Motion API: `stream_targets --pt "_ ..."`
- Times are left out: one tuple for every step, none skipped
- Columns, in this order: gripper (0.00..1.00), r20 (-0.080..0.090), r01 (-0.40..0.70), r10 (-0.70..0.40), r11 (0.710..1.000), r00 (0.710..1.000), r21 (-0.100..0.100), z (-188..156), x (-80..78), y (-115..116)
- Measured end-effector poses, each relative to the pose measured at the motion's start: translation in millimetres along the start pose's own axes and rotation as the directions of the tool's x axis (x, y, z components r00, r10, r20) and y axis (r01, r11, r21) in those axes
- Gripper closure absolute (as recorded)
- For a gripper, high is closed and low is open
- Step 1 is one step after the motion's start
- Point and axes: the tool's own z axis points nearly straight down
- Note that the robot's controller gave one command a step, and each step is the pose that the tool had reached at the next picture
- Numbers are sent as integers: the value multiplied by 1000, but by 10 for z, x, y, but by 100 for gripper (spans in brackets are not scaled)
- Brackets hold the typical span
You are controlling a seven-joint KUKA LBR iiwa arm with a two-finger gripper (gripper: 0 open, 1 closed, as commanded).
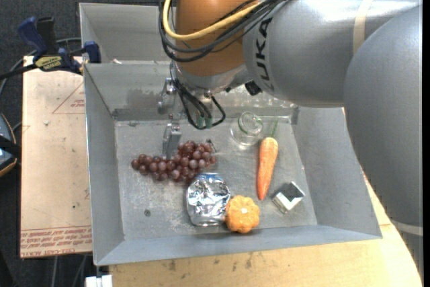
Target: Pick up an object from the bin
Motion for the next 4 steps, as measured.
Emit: stream_targets --pt "0 0 0 0 1000 1000 0 0 0 0" --pt "0 2 28 -28 1000 1000 1 594 294 -636" --pt "0 -1 43 -43 999 999 2 685 383 -682" --pt "0 4 53 -53 999 999 1 927 125 -556"
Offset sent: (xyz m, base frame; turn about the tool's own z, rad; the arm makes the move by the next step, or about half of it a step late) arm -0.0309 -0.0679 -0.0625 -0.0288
